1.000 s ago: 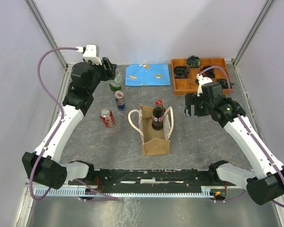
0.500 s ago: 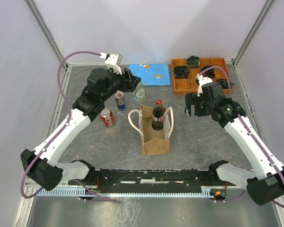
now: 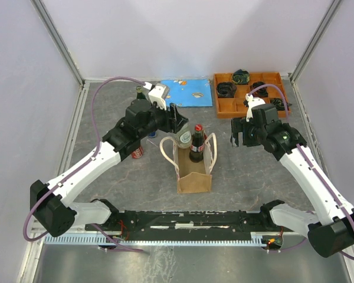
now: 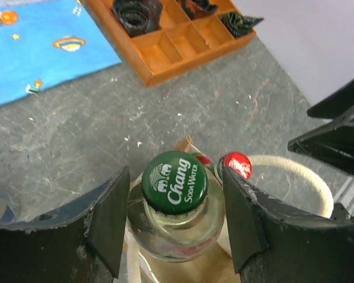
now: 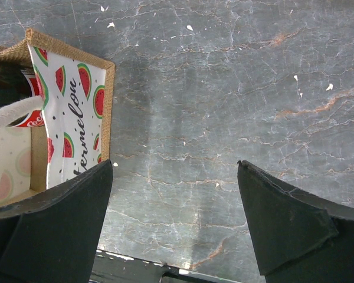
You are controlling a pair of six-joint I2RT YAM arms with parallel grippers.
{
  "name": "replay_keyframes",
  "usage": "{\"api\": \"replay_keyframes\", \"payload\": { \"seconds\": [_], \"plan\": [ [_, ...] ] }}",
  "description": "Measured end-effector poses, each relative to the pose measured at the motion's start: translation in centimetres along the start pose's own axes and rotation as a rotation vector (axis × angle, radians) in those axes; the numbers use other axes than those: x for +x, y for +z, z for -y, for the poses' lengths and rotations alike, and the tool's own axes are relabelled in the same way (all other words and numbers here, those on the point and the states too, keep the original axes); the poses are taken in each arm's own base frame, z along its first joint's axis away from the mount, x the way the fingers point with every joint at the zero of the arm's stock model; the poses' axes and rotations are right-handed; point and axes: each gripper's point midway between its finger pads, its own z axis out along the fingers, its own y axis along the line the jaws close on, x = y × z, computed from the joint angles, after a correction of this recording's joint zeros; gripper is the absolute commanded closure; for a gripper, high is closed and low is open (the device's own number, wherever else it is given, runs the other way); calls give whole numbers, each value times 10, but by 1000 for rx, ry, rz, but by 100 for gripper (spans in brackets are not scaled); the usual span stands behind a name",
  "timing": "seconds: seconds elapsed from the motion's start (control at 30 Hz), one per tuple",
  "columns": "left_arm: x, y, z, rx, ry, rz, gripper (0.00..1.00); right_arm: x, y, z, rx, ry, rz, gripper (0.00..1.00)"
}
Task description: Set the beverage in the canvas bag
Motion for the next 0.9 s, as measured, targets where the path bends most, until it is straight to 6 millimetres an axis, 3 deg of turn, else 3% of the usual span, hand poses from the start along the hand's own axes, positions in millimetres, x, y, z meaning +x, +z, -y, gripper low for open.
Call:
{"api": "replay_keyframes", "payload": {
  "seconds": [0.3, 0.7, 0.9],
  "plan": [
    [39, -6, 16, 48, 16, -59, 97, 0, 0, 1, 3, 0, 0, 6],
    [96, -9, 21, 86, 150, -108, 97, 2, 0, 1, 6, -1, -7, 6],
    [108, -8, 30, 125, 265, -91, 97, 2, 0, 1, 6, -1, -7, 6]
  ]
}}
